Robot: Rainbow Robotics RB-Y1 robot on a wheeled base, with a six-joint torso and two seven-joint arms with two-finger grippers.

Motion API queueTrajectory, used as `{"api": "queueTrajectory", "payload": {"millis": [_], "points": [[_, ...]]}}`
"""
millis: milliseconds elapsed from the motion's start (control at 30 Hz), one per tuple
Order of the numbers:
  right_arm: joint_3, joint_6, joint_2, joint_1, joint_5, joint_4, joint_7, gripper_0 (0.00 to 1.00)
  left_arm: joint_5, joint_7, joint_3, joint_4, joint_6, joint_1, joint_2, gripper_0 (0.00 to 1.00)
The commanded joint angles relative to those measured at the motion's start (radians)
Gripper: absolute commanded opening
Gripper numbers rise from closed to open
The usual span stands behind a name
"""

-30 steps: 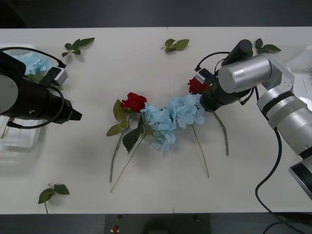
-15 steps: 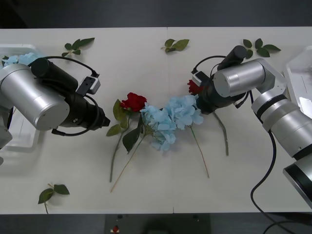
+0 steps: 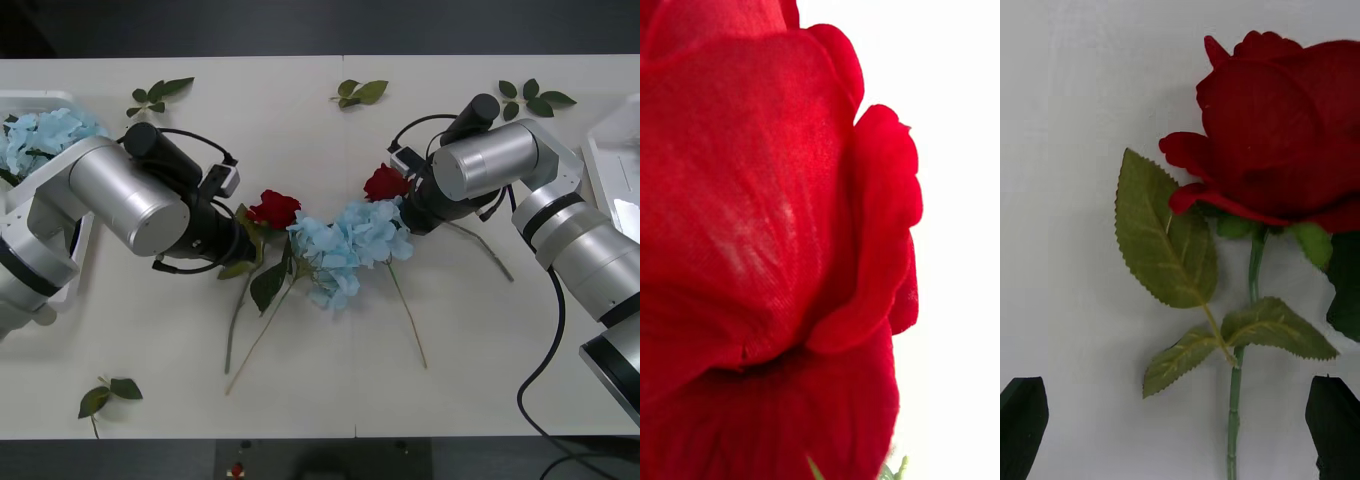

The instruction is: Put the red flowers into the right box and the blue flowers into the left box

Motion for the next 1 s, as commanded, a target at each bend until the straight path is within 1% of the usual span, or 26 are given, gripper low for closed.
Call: {"api": "queueTrajectory", "payload": {"millis": [33,267,467,600,667,700,800,1000], "points": [[-0.035,-0.005,-0.012,-0.021,-0.010,-0.009,0.052,0.00,-0.038,-0.038,-0.043,0.031,-0.007,-0.060,-0.028,1.00],[-0.119,0.023,-0.082,-0.036,-0.032,-0.018,0.071,0.00,-0.079,-0.042,-0.089,0.071,-0.007,-0.086,-0.049,1.00],[-0.144,0.089,-0.184,-0.060,-0.049,-0.069,0.086,0.00,-0.082,-0.046,-0.125,0.090,-0.010,-0.099,-0.051,1.00],[-0.144,0.138,-0.276,-0.062,-0.059,-0.130,0.080,0.00,-0.082,-0.045,-0.145,0.111,-0.016,-0.109,-0.060,1.00],[-0.144,0.161,-0.345,-0.062,-0.093,-0.158,0.077,0.00,-0.081,-0.048,-0.146,0.145,-0.022,-0.116,-0.077,1.00],[-0.144,0.162,-0.360,-0.062,-0.099,-0.161,0.075,0.00,-0.081,-0.048,-0.146,0.153,-0.023,-0.117,-0.083,1.00],[-0.144,0.165,-0.463,-0.063,-0.139,-0.169,0.069,0.00,-0.096,-0.051,-0.146,0.186,-0.023,-0.126,-0.112,1.00],[-0.142,0.165,-0.585,-0.063,-0.181,-0.147,0.018,0.00,-0.115,-0.052,-0.149,0.188,-0.022,-0.126,-0.123,1.00]]}}
